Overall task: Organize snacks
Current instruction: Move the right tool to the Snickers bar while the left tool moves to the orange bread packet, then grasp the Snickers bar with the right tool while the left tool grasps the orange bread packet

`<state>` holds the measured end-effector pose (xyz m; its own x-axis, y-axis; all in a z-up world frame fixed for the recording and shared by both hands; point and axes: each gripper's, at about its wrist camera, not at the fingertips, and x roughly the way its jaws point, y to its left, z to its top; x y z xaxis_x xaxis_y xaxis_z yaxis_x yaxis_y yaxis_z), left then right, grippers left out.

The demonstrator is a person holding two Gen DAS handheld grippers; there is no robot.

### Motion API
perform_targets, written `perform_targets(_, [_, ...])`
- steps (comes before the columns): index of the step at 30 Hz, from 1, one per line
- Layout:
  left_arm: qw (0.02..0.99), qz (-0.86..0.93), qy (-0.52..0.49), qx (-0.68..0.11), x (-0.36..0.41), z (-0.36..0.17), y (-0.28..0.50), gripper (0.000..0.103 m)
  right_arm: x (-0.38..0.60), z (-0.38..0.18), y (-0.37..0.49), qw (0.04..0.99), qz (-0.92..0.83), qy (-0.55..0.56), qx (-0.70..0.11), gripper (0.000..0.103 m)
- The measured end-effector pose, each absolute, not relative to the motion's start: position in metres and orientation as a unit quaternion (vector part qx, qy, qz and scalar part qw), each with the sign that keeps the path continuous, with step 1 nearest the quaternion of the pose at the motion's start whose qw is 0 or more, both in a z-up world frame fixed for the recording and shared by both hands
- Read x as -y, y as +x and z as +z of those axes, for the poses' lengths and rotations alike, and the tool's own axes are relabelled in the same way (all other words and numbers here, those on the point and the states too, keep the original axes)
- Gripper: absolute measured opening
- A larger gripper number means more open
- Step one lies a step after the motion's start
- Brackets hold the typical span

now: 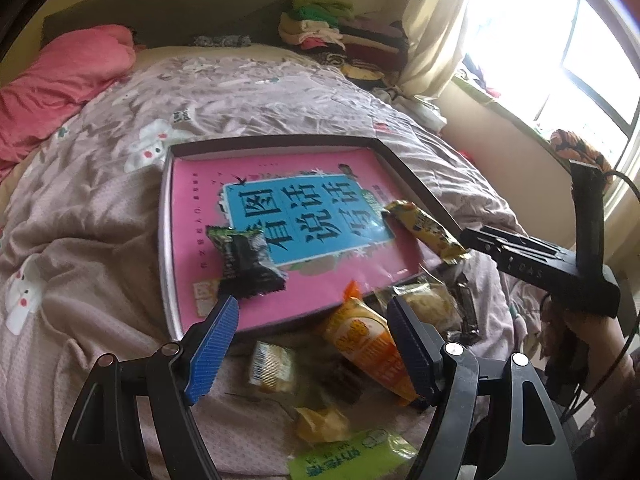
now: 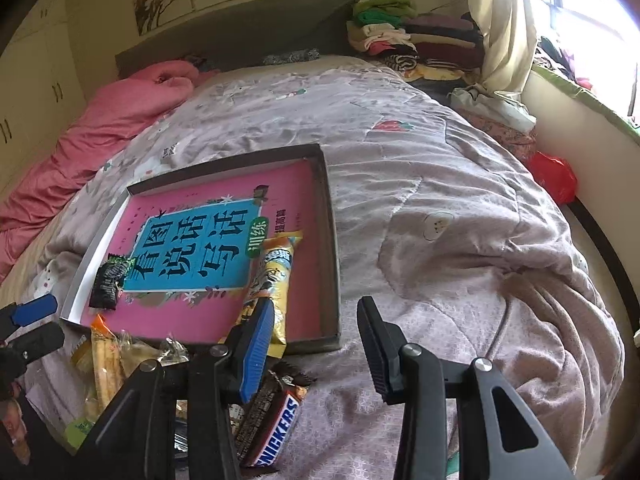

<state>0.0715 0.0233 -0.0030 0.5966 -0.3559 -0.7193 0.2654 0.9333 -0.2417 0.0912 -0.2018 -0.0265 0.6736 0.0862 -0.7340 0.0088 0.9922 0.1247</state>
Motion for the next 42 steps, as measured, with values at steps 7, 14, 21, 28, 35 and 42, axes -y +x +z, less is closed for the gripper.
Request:
perform_targets(7, [0.886, -0.188, -0.043, -0.421, -0.008, -0.005, 0.064, 0.078, 0.198, -0.028, 0.091, 0.91, 0.034, 0.054, -0.409, 0.043])
perform_targets(14, [0.88, -0.199, -0.03, -0.43, 0.008, -0.009, 0.056, 0.078, 0.19, -0.038, 0.098, 0.907, 0.034, 0.048, -0.416, 0.045])
perform_targets(21, [0.874, -0.203, -0.015, -0.442, 0.023, -0.015, 0.05, 0.078, 0.199, -0.025, 0.087, 0.915, 0.049, 0.077, -0.392, 0.045])
perform_targets(28, [0.871, -0.201, -0.017, -0.447, 0.027, -0.019, 0.049, 0.078, 0.205, -0.013, 0.071, 0.918, 0.061, 0.097, -0.38, 0.045])
perform_targets(35, [0.864, -0.199, -0.048, -0.461, 0.019, -0.023, 0.057, 0.078, 0.206, -0.015, 0.055, 0.908, 0.08, 0.117, -0.394, 0.045])
perform_targets(42, [0.854, -0.192, -0.092, -0.475, 0.011, -0.027, 0.065, 0.078, 0.199, -0.032, 0.046, 0.895, 0.088, 0.122, -0.42, 0.045])
